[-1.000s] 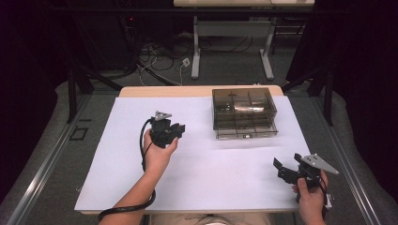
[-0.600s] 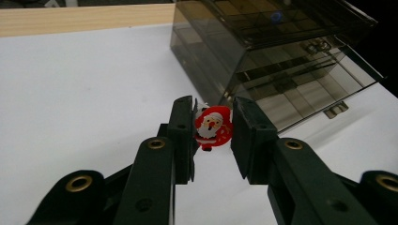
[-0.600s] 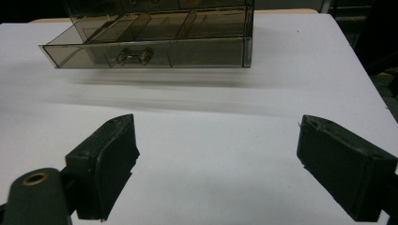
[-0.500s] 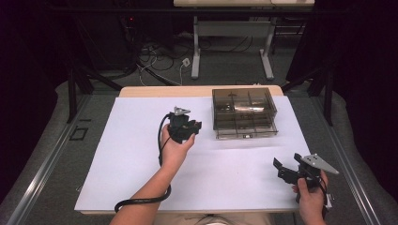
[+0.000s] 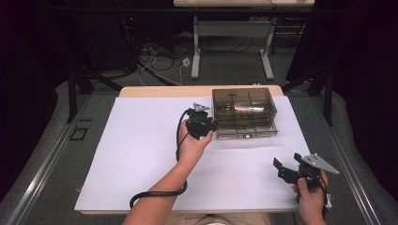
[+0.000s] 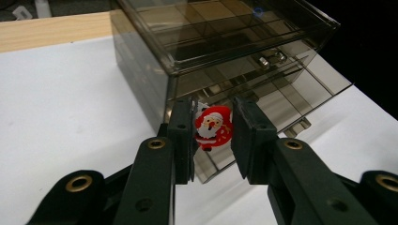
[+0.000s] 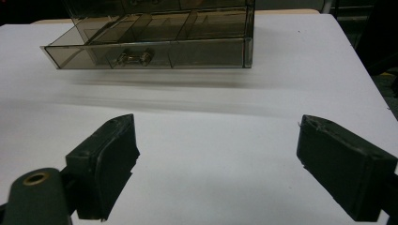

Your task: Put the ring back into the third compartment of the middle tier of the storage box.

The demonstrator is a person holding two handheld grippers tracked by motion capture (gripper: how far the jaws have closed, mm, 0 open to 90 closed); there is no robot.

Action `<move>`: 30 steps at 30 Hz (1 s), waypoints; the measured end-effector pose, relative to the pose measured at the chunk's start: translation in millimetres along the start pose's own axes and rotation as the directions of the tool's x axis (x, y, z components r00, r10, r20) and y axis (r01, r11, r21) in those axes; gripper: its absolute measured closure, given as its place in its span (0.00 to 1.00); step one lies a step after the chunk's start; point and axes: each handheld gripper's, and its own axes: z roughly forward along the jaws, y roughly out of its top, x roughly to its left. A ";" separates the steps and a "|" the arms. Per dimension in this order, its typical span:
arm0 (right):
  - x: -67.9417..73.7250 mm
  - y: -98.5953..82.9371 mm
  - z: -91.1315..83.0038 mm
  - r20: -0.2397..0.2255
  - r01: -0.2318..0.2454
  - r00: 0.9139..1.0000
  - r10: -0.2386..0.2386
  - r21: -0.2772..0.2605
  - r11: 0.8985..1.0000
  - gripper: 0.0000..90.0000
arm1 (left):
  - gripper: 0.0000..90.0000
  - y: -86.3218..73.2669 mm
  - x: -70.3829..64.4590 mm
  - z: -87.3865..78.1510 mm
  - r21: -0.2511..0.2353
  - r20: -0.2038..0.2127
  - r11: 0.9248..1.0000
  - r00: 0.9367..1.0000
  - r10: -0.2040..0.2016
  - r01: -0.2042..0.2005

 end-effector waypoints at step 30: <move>0.3 0.3 -0.6 -0.013 -0.016 1.000 0.016 -0.003 1.000 0.14 | 0.78 16.4 -45.6 37.1 0.000 0.036 0.999 0.998 0.051 -0.051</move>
